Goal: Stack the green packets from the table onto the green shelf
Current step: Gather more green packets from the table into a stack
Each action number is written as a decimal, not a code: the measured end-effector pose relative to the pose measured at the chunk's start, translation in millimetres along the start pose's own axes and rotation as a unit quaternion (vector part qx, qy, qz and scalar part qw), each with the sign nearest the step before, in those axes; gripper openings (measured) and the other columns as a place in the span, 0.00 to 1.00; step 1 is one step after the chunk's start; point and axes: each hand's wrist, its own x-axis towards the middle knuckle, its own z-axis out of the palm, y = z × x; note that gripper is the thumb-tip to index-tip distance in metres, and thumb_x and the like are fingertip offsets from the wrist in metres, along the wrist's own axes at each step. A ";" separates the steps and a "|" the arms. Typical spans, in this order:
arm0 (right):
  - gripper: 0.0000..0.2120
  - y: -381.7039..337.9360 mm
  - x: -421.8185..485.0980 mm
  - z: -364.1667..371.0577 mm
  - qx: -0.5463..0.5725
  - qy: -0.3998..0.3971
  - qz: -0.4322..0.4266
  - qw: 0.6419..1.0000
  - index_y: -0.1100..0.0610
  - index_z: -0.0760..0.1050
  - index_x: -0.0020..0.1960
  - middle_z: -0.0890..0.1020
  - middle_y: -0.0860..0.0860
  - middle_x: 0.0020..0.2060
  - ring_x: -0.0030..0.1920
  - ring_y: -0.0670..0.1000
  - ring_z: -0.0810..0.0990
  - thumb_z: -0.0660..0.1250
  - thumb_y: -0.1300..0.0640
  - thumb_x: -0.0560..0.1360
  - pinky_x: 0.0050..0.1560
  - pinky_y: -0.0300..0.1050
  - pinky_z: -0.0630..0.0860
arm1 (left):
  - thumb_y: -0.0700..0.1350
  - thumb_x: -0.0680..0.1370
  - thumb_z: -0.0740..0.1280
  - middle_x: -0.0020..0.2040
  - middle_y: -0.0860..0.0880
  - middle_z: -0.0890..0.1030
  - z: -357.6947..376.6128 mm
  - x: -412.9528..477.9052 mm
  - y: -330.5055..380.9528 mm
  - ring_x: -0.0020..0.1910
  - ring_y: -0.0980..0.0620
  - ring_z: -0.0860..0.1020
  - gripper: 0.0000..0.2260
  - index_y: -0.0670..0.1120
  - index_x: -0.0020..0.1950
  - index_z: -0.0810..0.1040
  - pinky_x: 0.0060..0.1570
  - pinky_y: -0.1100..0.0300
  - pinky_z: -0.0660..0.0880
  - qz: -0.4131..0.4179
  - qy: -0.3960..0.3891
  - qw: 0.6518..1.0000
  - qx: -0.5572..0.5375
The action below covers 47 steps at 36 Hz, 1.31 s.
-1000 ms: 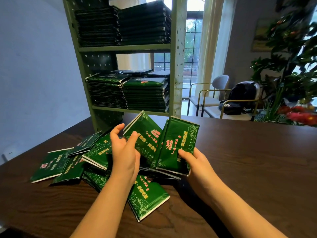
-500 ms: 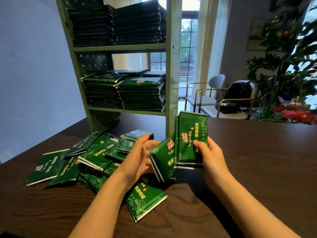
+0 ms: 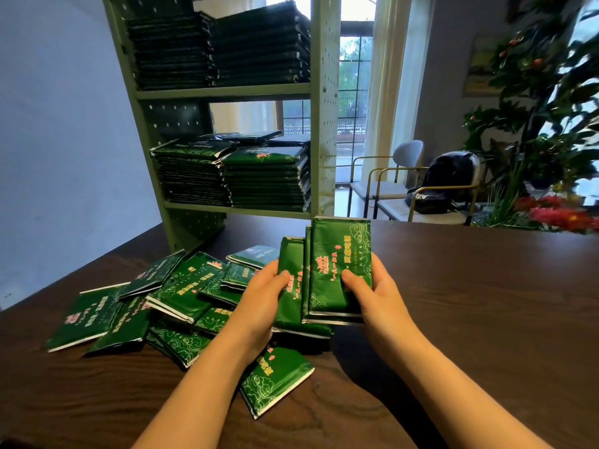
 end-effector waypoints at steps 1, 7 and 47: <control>0.13 -0.4 -2.0 1.4 -0.010 -0.012 -0.012 1.000 0.53 0.72 0.61 0.82 0.48 0.53 0.53 0.45 0.81 0.61 0.64 0.79 0.51 0.36 0.76 | 0.44 0.83 0.59 0.57 0.44 0.83 1.5 -0.3 0.9 0.56 0.49 0.81 0.12 0.44 0.61 0.78 0.56 0.52 0.78 0.006 0.007 1.000 -0.005; 0.22 9.4 -13.6 19.2 -0.066 -0.067 -0.051 0.994 0.53 0.65 0.70 0.78 0.47 0.60 0.60 0.43 0.77 0.62 0.60 0.77 0.59 0.37 0.74 | 0.51 0.72 0.67 0.56 0.46 0.84 0.8 -3.1 -2.7 0.54 0.51 0.82 0.21 0.46 0.63 0.75 0.50 0.57 0.79 0.036 -0.061 0.997 -0.012; 0.11 6.3 7.1 -11.5 -0.208 0.026 -0.049 0.977 0.53 0.78 0.44 0.82 0.50 0.36 0.37 0.49 0.81 0.59 0.58 0.81 0.35 0.41 0.75 | 0.46 0.81 0.64 0.51 0.42 0.83 -32.5 7.2 20.2 0.42 0.46 0.83 0.15 0.43 0.66 0.75 0.29 0.56 0.80 -0.038 0.175 0.953 -0.245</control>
